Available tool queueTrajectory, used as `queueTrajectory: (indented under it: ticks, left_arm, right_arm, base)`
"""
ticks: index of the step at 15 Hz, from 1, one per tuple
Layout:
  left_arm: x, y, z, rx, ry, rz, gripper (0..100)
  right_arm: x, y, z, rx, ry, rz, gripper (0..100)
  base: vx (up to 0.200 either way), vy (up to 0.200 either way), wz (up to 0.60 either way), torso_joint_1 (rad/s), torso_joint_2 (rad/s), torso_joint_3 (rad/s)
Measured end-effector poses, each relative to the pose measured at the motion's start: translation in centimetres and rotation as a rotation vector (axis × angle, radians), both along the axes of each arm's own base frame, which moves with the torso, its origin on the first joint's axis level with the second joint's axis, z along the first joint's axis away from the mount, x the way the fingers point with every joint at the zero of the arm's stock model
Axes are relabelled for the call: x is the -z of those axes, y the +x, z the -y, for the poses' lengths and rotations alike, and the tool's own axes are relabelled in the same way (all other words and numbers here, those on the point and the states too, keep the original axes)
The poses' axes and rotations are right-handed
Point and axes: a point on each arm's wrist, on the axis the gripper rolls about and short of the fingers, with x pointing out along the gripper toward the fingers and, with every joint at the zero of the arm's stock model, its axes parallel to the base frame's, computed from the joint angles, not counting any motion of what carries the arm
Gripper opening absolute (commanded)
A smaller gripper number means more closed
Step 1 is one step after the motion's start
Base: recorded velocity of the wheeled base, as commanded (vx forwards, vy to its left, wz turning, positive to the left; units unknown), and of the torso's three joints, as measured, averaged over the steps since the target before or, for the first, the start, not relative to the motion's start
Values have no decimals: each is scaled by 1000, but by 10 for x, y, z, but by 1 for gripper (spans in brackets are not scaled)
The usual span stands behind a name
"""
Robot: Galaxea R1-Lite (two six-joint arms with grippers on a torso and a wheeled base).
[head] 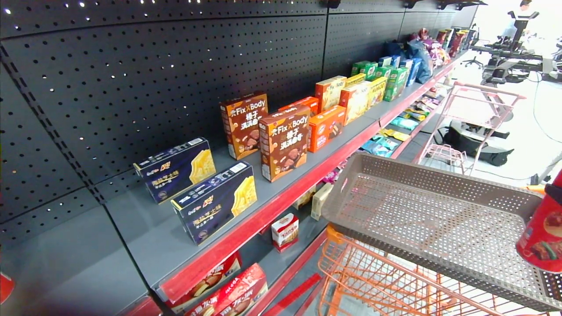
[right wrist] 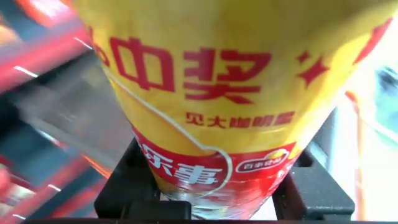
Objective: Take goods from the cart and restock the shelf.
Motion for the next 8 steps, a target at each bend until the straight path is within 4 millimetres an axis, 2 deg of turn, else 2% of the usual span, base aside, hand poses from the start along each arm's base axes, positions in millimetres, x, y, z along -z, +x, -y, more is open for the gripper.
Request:
queueTrajectory:
  ticks: [1, 4, 8]
  left_arm:
    - [0, 0, 0, 0, 0, 0, 100]
    - [0, 0, 0, 0, 0, 0, 100]
    - [0, 0, 0, 0, 0, 0, 100]
  right_arm:
    - [-1, -9, 1, 48, -25, -5, 0]
    - [-7, -20, -1, 29, -31, 40, 0]
    - [-10, -22, -3, 13, -26, 58, 0]
  base:
    - [0, 0, 0, 0, 0, 0]
    - [0, 0, 600, 1, 1, 6]
    - [0, 0, 600, 1, 5, 4]
